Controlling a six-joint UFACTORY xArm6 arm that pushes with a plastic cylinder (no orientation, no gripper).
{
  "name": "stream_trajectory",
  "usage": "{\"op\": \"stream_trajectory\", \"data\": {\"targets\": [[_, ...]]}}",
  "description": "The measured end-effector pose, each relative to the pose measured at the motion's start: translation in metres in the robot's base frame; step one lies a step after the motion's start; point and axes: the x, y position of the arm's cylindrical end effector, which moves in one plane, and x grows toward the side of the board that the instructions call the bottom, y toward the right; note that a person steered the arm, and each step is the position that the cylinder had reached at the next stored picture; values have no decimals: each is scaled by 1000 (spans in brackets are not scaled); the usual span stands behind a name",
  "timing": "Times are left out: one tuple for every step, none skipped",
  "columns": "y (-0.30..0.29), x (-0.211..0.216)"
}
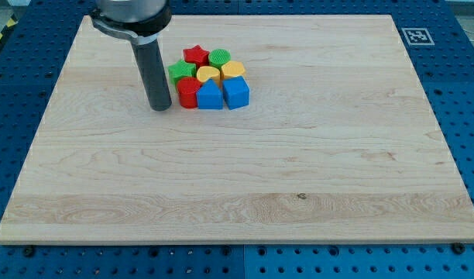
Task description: Separate the red circle from a group of blocks
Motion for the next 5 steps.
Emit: {"op": "stream_trajectory", "data": {"targets": [[0,-5],[0,-14],[0,-25],[21,-27],[40,-28]]}}
